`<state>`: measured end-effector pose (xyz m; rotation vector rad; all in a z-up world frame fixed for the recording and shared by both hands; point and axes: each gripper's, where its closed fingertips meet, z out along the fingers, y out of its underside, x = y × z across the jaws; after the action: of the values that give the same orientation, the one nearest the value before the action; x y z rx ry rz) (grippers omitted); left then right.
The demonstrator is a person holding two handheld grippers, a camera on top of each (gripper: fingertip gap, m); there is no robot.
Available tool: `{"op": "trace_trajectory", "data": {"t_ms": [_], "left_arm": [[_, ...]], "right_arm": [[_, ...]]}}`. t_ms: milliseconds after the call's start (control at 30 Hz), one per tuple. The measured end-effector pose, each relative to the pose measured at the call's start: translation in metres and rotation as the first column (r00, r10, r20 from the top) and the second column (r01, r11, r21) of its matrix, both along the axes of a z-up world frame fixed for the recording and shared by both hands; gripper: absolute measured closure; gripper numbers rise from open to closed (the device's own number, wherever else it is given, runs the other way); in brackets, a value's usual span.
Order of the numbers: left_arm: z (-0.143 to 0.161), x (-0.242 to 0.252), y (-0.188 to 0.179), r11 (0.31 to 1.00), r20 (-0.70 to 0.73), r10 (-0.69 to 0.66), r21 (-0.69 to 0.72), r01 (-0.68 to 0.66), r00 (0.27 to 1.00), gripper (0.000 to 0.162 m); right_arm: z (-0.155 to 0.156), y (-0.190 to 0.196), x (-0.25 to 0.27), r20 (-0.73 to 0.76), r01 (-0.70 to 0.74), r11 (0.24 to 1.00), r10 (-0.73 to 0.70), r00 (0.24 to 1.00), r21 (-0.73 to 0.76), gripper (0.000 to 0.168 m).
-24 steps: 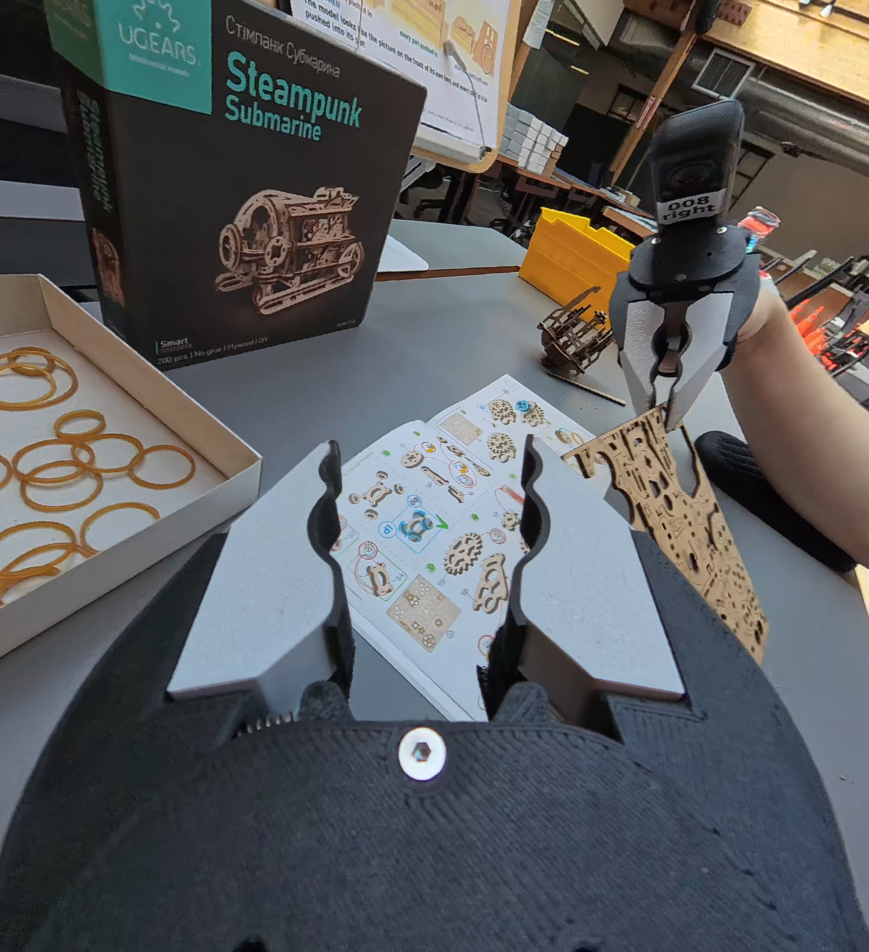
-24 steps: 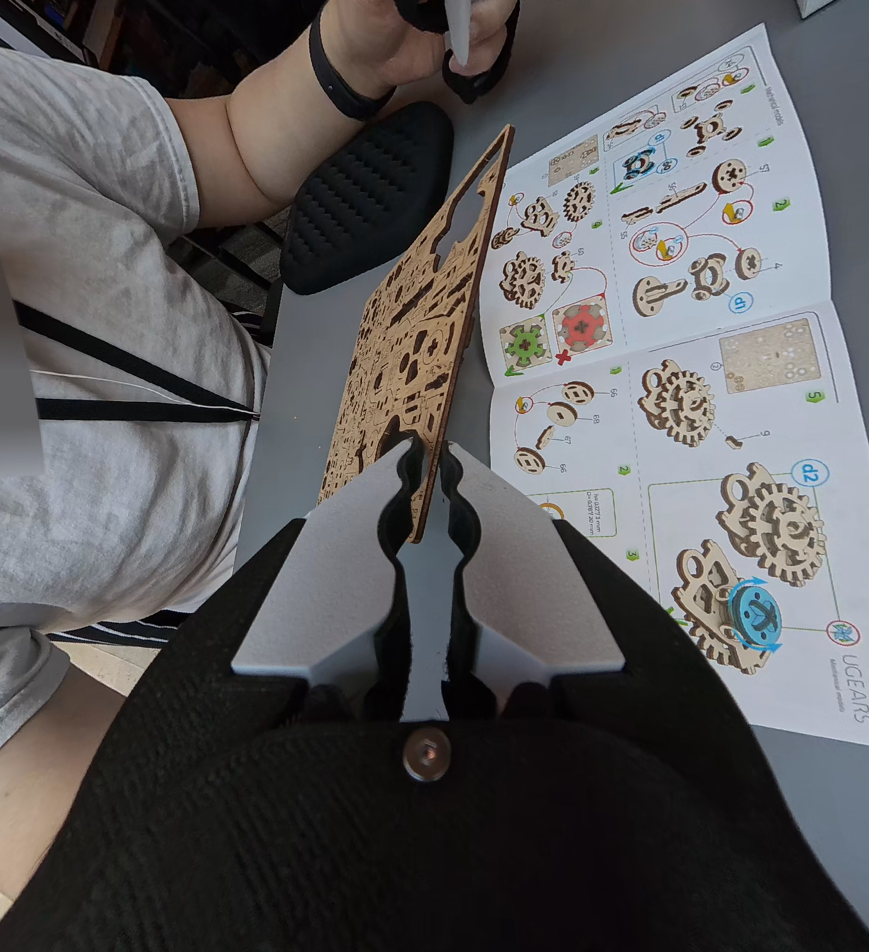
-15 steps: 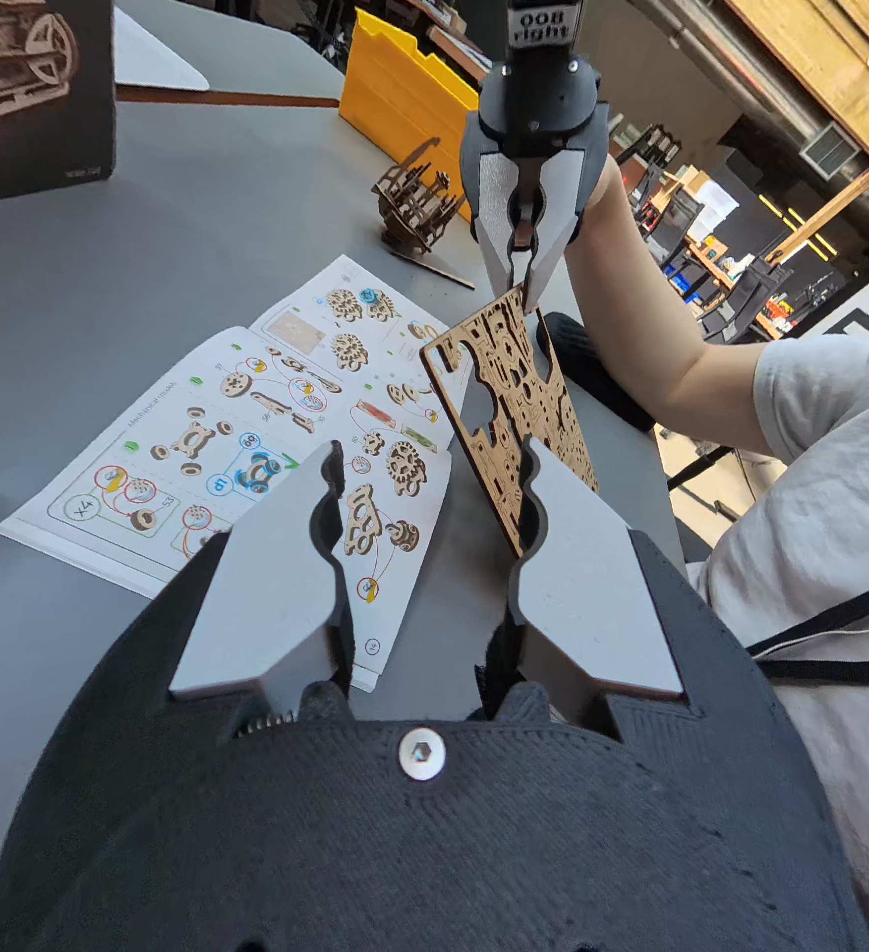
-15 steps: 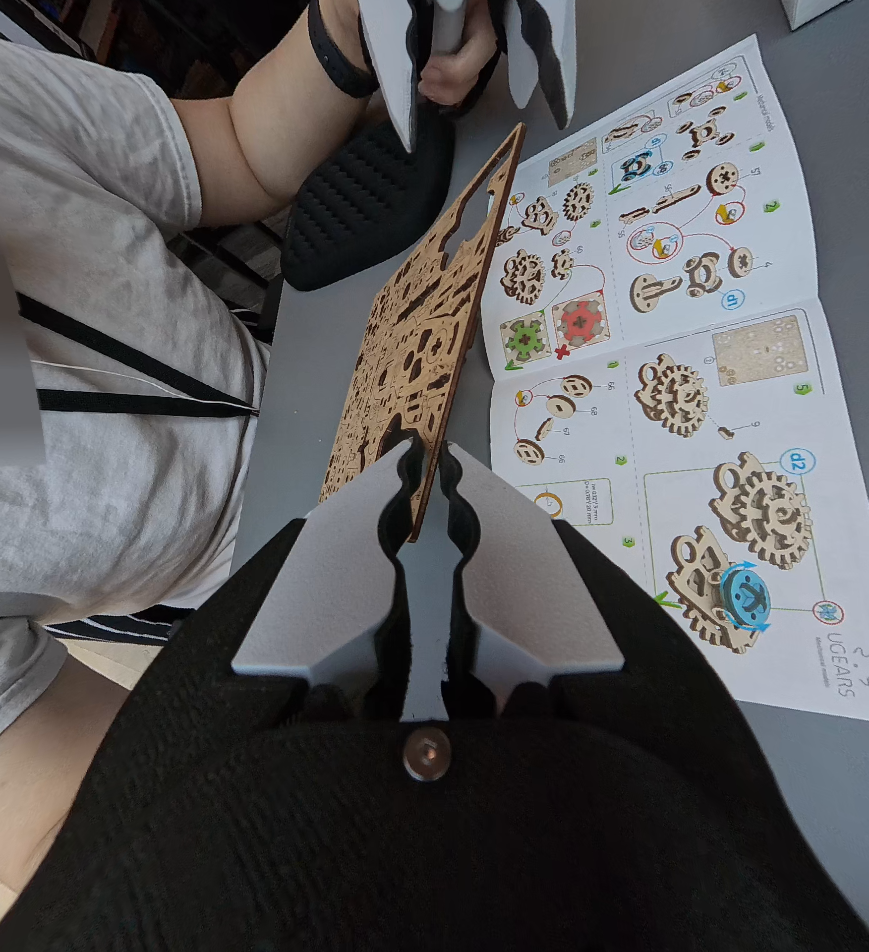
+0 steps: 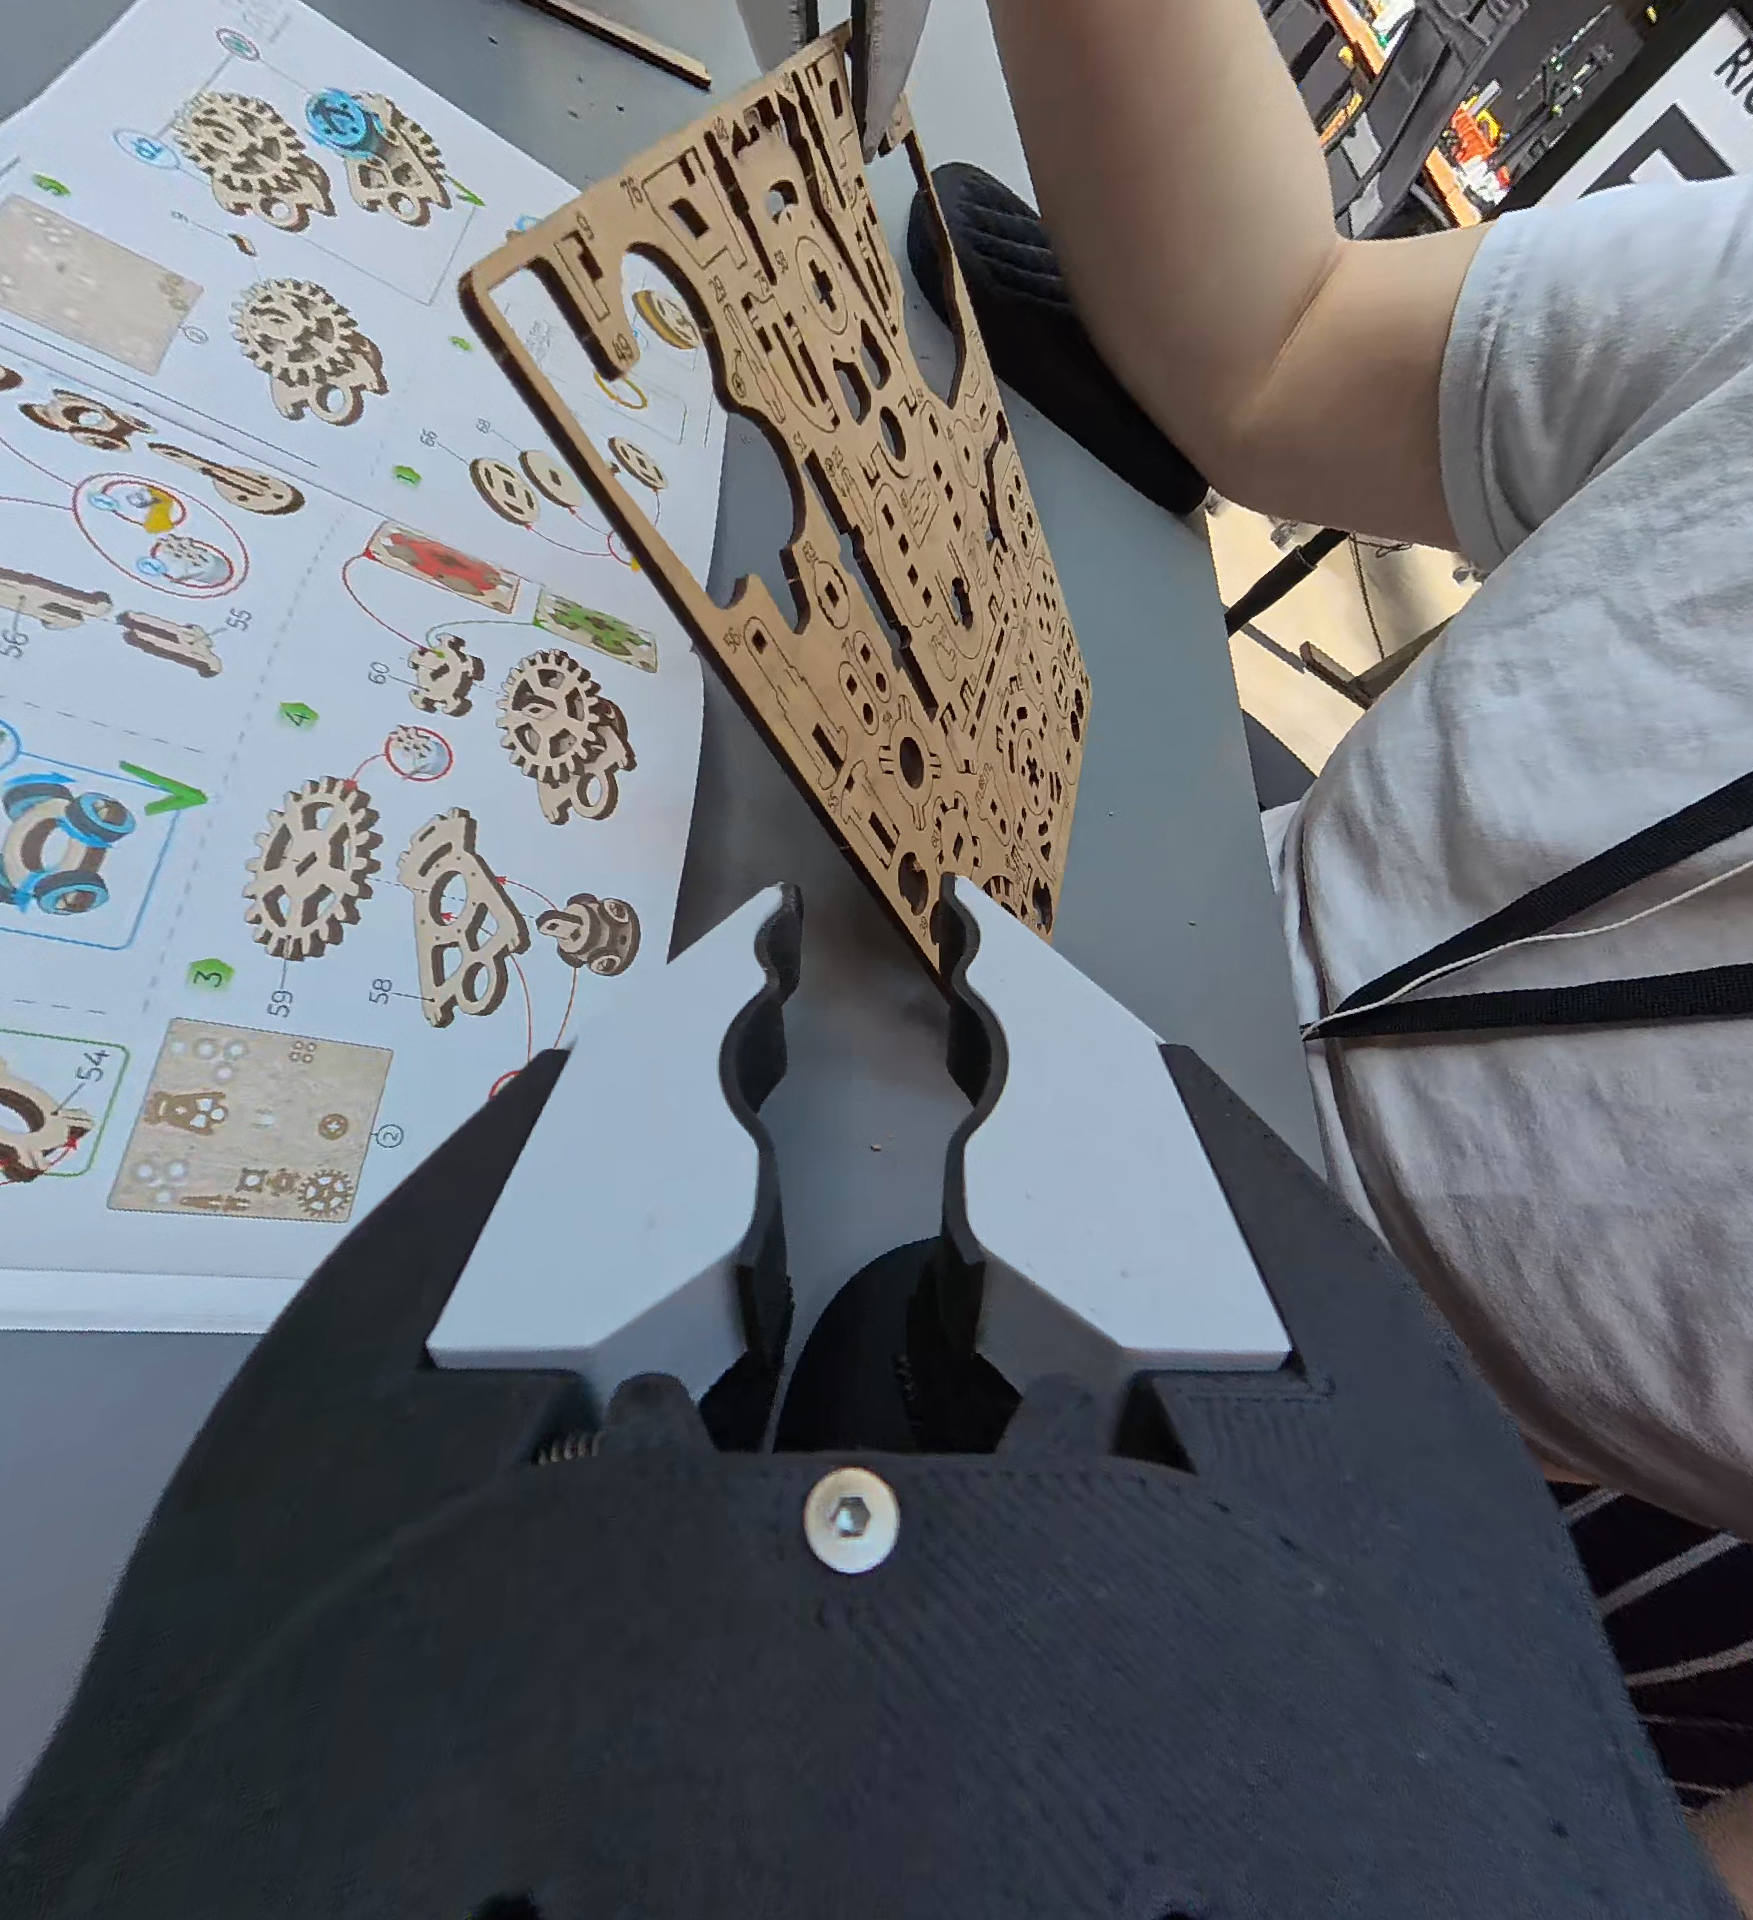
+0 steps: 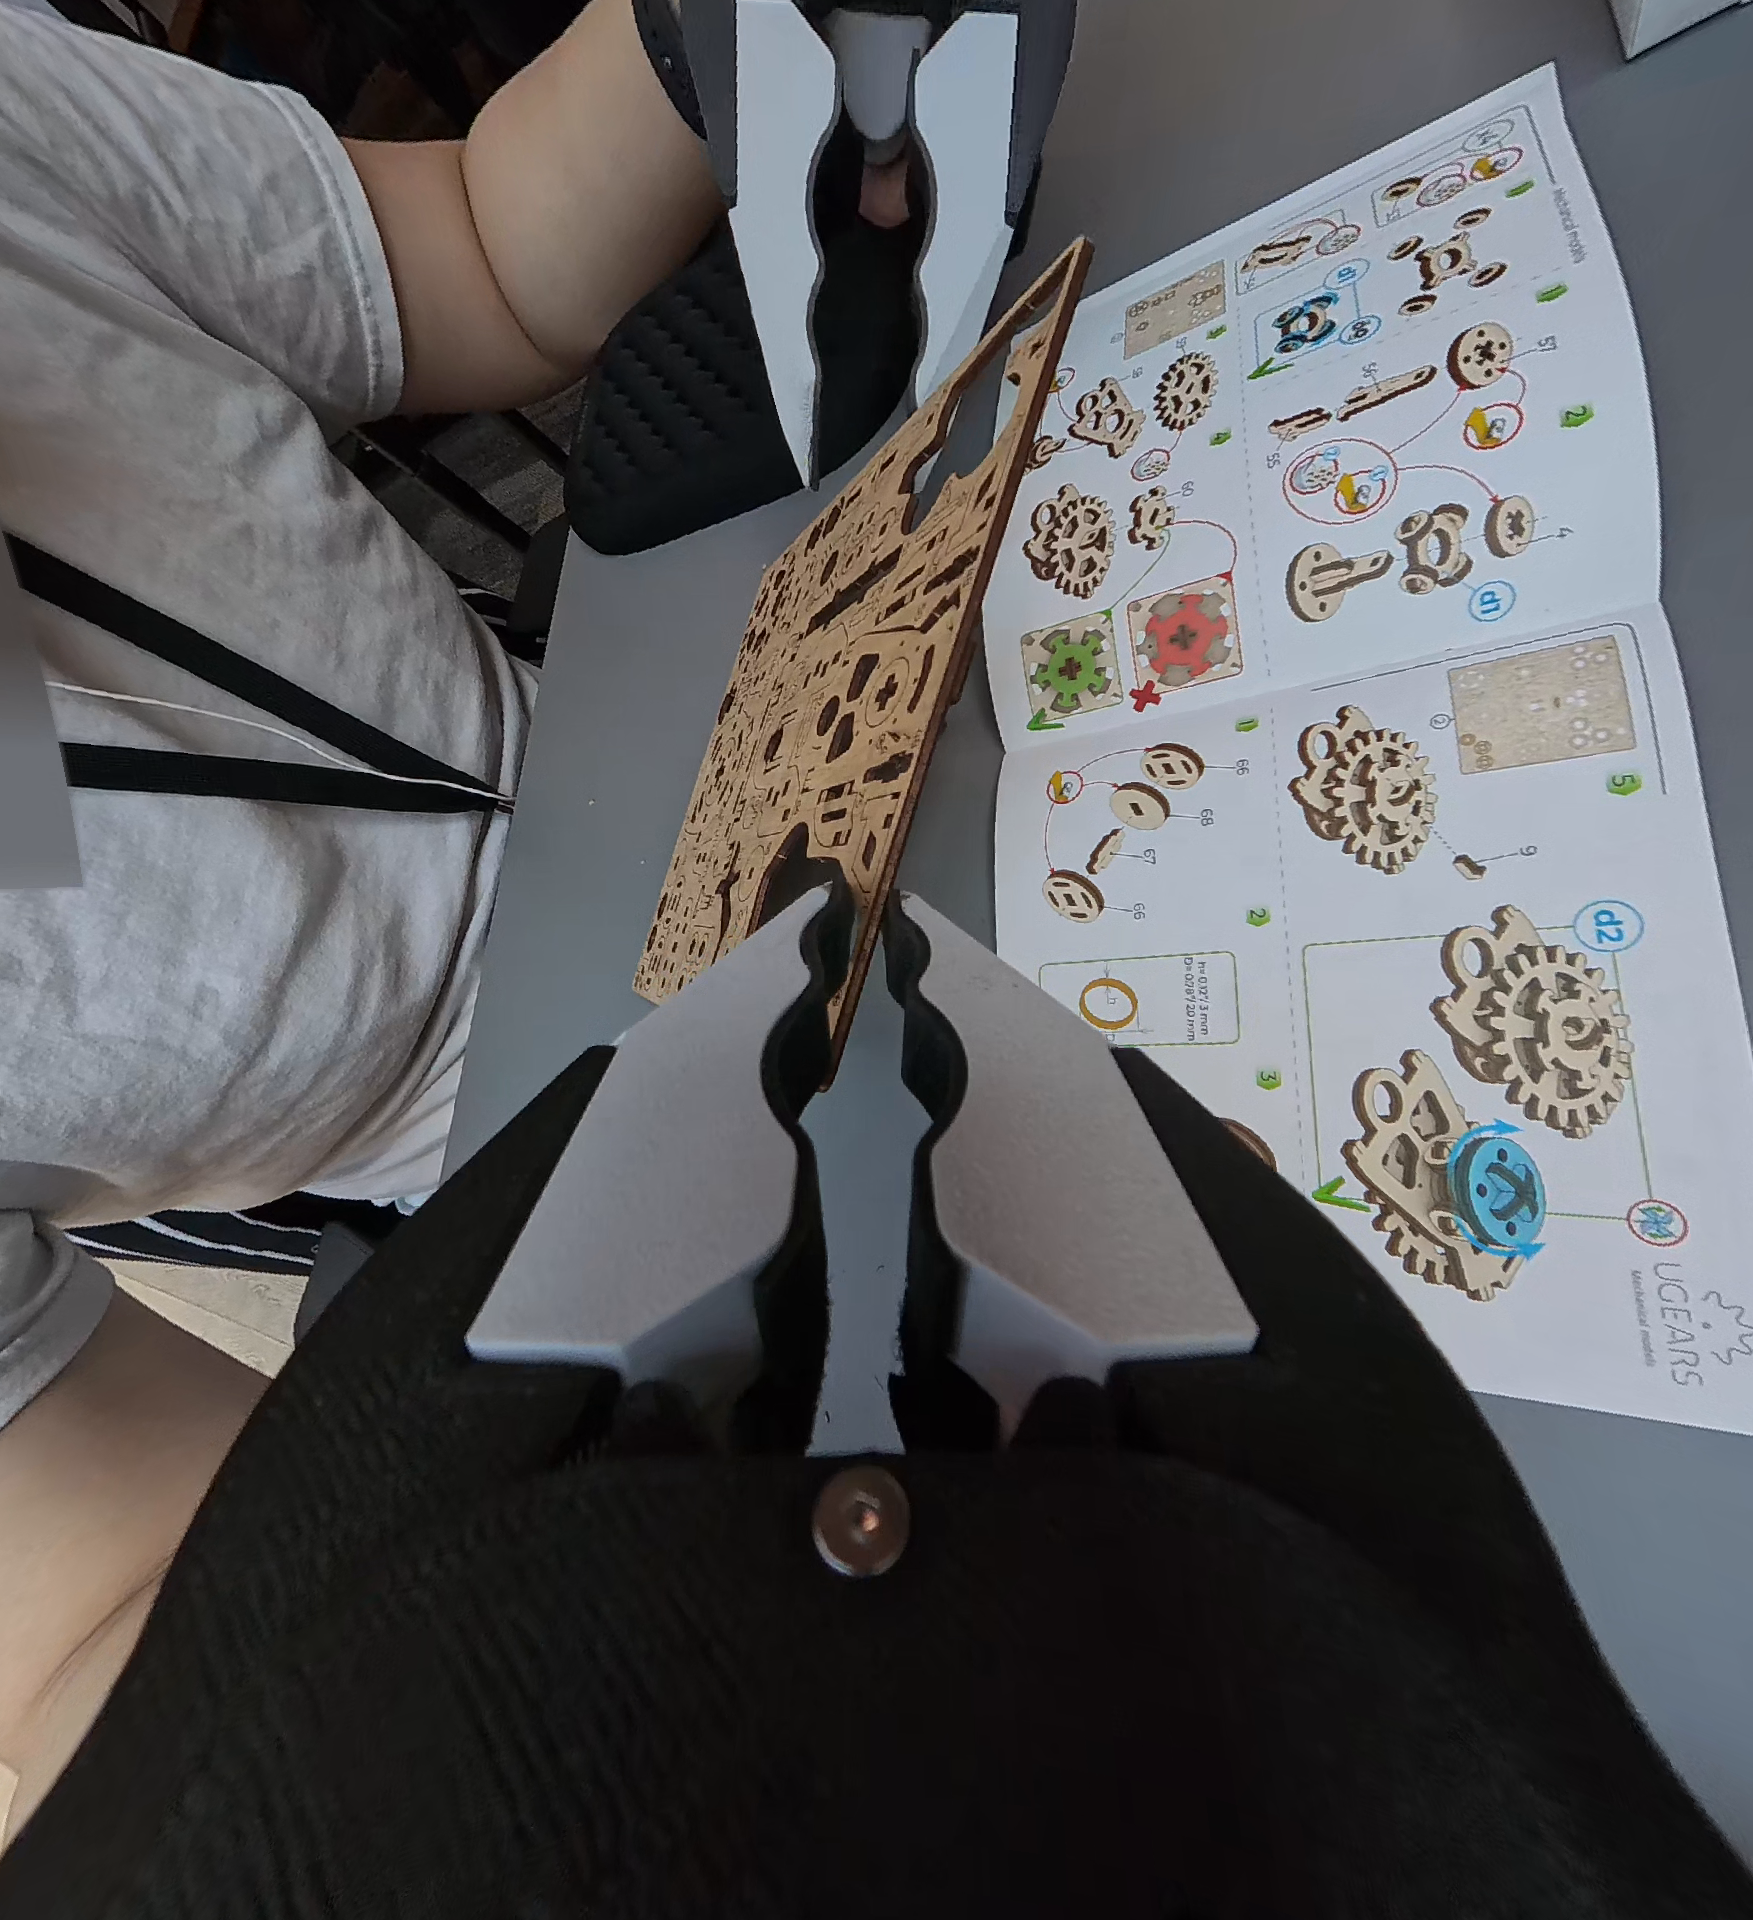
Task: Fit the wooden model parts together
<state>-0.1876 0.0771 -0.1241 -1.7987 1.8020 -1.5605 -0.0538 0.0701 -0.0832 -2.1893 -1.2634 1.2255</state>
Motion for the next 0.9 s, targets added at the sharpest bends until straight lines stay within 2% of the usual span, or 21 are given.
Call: {"op": "trace_trajectory", "data": {"t_ms": [267, 367, 800, 900], "left_arm": [[-0.002, 0.001, -0.006, 0.997, -0.049, -0.026, -0.074, 0.023, 0.998, 0.145], [0.007, 0.004, -0.012, 0.989, -0.034, -0.021, -0.149, 0.016, 0.999, 0.144], [0.003, 0.009, -0.023, 0.946, -0.115, -0.043, -0.325, 0.004, 0.992, 0.158], [0.002, 0.009, -0.026, 0.943, -0.119, -0.063, -0.331, 0.02, 0.991, 0.158]], "right_arm": [[0.001, 0.0, -0.003, 0.002, -0.009, 1.0, 0.009, 1.0, 0.018, 0.164], [0.001, 0.0, -0.002, 0.004, -0.01, 1.0, 0.01, 1.0, 0.018, 0.164], [0.002, -0.001, -0.005, -0.008, -0.028, 0.999, 0.028, 1.0, 0.044, 0.164], [0.0, -0.002, -0.005, 0.003, -0.032, 0.999, 0.032, 0.999, 0.04, 0.163]]}}
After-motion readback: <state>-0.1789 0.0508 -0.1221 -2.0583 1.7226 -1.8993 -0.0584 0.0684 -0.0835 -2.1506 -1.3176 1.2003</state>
